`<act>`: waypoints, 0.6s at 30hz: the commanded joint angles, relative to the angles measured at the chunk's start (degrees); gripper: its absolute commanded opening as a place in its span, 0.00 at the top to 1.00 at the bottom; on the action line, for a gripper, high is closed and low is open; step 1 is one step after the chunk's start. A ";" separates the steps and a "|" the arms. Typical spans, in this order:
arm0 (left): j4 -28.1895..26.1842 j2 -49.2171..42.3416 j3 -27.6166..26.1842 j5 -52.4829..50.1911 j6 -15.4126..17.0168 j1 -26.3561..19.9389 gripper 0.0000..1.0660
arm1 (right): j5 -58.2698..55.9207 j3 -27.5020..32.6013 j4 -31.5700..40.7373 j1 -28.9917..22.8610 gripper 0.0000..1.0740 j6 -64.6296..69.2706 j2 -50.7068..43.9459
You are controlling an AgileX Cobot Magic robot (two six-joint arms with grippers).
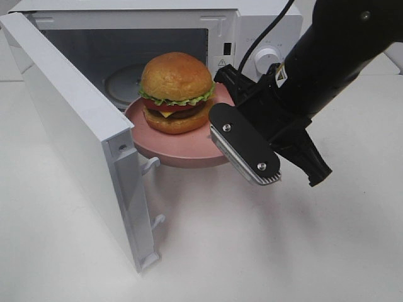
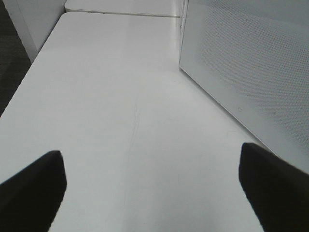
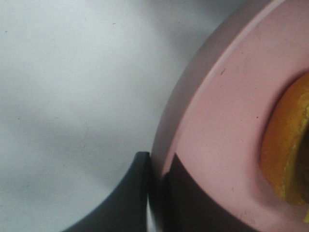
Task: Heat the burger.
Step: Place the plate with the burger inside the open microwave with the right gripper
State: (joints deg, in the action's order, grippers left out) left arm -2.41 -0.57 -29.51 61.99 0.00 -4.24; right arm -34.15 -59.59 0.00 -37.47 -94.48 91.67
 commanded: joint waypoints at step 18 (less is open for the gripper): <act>-0.40 -1.15 0.00 -0.74 0.00 -0.17 0.16 | -0.11 -13.12 0.00 -0.06 1.00 1.55 9.85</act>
State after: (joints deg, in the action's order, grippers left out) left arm -2.41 -0.57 -29.51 61.99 0.00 -4.24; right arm -36.55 -71.56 0.00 -37.47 -93.39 102.16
